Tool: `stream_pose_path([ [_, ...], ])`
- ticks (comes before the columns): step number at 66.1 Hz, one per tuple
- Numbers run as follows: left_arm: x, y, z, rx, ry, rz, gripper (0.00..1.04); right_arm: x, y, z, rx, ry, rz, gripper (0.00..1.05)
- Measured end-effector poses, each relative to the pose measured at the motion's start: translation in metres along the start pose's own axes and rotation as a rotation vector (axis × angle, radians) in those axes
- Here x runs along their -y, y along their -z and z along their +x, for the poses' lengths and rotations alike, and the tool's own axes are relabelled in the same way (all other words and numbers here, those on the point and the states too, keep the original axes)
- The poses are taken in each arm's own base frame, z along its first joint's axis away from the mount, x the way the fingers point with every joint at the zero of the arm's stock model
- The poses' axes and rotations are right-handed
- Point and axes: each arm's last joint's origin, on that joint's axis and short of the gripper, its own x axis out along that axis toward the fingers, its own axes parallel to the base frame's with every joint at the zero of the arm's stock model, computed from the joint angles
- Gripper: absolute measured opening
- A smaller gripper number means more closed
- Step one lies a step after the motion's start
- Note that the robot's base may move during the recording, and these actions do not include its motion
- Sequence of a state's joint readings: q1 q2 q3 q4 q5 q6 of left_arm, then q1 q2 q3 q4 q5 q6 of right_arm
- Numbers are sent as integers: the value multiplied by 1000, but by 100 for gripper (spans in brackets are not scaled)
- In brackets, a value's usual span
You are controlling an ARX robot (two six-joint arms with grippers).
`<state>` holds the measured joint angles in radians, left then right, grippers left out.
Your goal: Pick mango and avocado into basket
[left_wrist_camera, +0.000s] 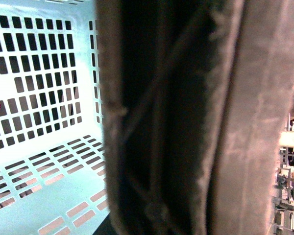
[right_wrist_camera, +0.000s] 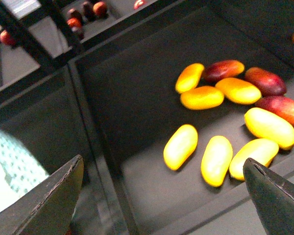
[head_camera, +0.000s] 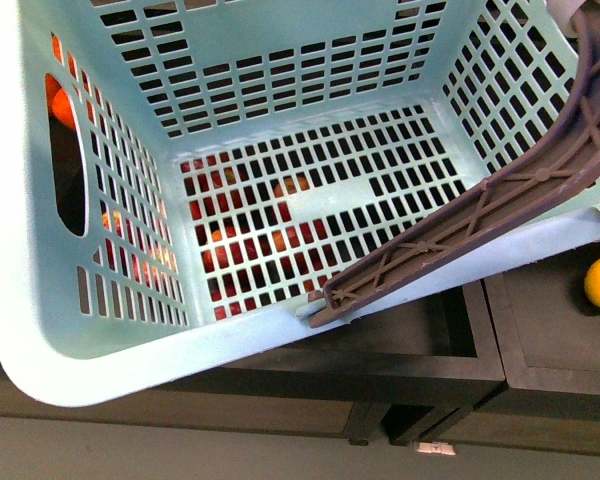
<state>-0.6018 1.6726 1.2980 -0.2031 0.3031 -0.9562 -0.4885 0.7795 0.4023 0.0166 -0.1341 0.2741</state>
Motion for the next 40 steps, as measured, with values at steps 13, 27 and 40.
stream_pose_path([
  [13,0,0,0,7,-5,0,14,22,10,120,-215,129,64,96],
  [27,0,0,0,6,-4,0,14,29,43,202,-409,201,125,96],
  [40,0,0,0,6,-4,0,14,24,69,255,-505,242,183,96],
])
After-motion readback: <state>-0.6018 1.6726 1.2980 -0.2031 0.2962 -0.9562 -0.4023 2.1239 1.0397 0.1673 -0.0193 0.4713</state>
